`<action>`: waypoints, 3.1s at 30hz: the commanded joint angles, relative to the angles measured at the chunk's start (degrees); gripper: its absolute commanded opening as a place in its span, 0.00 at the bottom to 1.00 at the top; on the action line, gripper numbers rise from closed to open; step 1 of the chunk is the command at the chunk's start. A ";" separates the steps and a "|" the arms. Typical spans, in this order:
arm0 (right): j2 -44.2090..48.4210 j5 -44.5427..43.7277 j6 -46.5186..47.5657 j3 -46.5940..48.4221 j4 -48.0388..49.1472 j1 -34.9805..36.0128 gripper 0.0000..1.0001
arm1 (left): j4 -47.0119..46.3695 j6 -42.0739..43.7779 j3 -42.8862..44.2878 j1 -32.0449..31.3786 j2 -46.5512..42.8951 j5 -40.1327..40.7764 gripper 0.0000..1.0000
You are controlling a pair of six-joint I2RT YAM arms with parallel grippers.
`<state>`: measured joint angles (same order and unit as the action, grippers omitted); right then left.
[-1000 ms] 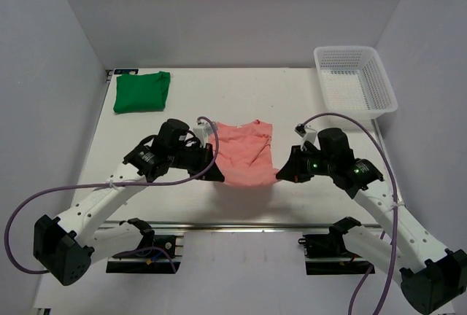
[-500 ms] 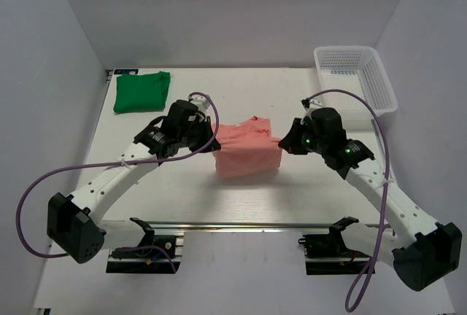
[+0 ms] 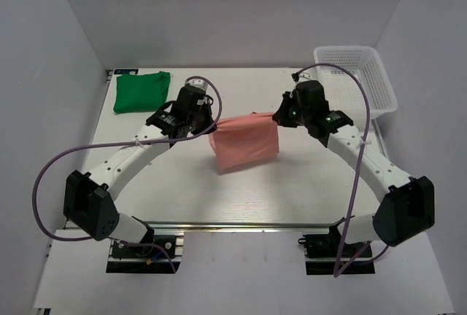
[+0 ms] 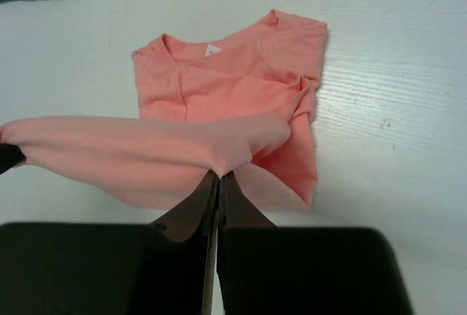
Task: Fold and stack the t-shirts
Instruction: Fold the long partially folded tshirt into a neat square, then put the neatly folded tshirt into the corner of the board with the left arm
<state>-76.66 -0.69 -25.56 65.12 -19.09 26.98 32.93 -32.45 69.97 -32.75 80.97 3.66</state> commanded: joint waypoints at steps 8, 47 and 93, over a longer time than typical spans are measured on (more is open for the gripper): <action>-15.68 -1.34 3.50 12.92 3.18 -3.69 0.00 | -0.50 -0.60 9.04 4.97 10.60 6.45 0.00; -38.73 28.03 -11.08 10.55 31.84 -8.61 0.90 | -16.40 5.29 17.30 10.60 37.68 -17.82 1.00; 35.08 2.62 -0.02 -33.83 13.21 -10.37 0.90 | -31.42 4.86 -13.02 9.02 18.25 -16.31 1.00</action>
<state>-42.78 3.81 -27.18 32.14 -3.90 16.88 7.03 -26.00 55.79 -24.08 97.82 -10.09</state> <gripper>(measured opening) 0.904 0.997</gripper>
